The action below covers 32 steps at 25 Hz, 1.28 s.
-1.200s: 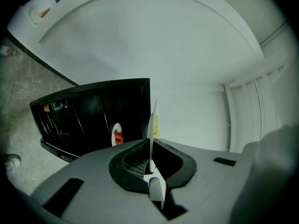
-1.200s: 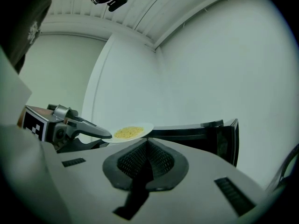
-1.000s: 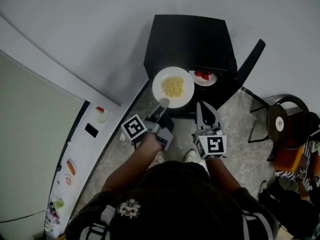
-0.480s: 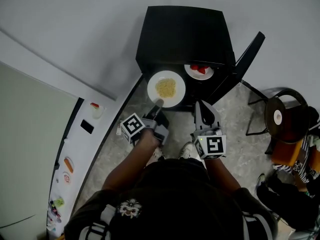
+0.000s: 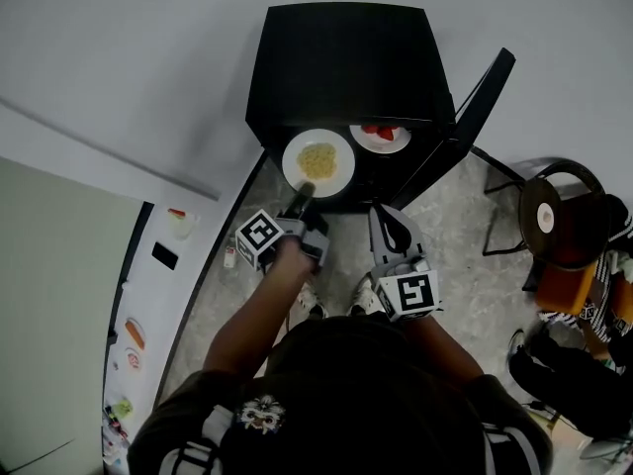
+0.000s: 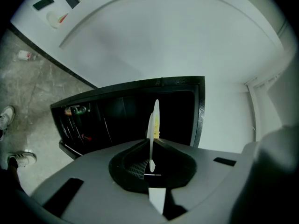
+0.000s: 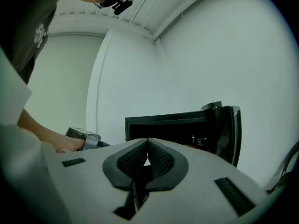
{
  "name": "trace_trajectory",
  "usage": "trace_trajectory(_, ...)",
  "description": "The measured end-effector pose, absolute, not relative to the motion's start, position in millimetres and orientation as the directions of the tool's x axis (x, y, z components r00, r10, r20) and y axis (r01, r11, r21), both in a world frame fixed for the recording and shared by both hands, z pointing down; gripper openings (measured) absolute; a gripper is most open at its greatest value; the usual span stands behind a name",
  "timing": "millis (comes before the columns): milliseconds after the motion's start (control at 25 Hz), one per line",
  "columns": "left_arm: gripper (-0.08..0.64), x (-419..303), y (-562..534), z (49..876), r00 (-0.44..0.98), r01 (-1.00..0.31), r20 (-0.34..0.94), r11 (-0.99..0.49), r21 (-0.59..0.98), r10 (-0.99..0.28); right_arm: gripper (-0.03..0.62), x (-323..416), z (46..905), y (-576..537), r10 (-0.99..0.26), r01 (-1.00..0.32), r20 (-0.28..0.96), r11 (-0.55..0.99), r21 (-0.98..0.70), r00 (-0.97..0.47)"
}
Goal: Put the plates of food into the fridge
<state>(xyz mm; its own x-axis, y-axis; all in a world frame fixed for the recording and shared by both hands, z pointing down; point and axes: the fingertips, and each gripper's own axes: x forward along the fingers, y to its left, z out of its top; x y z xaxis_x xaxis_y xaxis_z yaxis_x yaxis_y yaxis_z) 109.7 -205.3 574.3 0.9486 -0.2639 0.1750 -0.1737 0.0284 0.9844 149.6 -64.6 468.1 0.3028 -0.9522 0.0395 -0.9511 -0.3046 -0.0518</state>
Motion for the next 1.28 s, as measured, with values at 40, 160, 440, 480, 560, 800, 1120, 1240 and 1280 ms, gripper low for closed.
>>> trace_trajectory(40, 0.033, 113, -207, 577, 0.947, -0.174, 0.176, 0.033, 0.984, -0.268, 0.025, 149, 469, -67, -0.955, -0.954, 0.039, -0.297, -0.048, 0.295)
trace_trajectory(160, 0.033, 118, -210, 580, 0.944, -0.17, 0.174, 0.039, 0.985, -0.281, 0.025, 149, 474, -72, -0.955, -0.955, 0.052, -0.295, -0.041, 0.293)
trace_trajectory(440, 0.032, 143, -235, 598, 0.927, -0.187, 0.194, 0.052, 0.981, -0.322, 0.025, 179, 491, -96, -0.95, -0.95, 0.067, -0.308, -0.054, 0.304)
trace_trajectory(480, 0.032, 144, -238, 600, 0.924, -0.186, 0.193, 0.055, 0.981, -0.329, 0.025, 181, 493, -99, -0.95, -0.95, 0.07, -0.308, -0.055, 0.304)
trace_trajectory(560, 0.032, 148, -244, 602, 0.919, -0.183, 0.192, 0.058, 0.981, -0.344, 0.025, 184, 496, -103, -0.951, -0.951, 0.077, -0.306, -0.056, 0.301)
trace_trajectory(800, 0.032, 163, -255, 608, 0.907, -0.18, 0.186, 0.052, 0.982, -0.378, 0.025, 196, 510, -100, -0.945, -0.947, 0.114, -0.315, -0.069, 0.306)
trace_trajectory(1120, 0.031, 178, -266, 612, 0.895, -0.193, 0.2, 0.058, 0.98, -0.4, 0.025, 209, 520, -89, -0.932, -0.936, 0.155, -0.342, -0.079, 0.328)
trace_trajectory(1240, 0.031, 181, -271, 611, 0.889, -0.201, 0.206, 0.056, 0.978, -0.41, 0.025, 212, 519, -89, -0.929, -0.933, 0.153, -0.351, -0.076, 0.337)
trace_trajectory(1280, 0.031, 182, -273, 611, 0.886, -0.203, 0.208, 0.058, 0.977, -0.414, 0.025, 212, 519, -88, -0.928, -0.932, 0.152, -0.354, -0.076, 0.34)
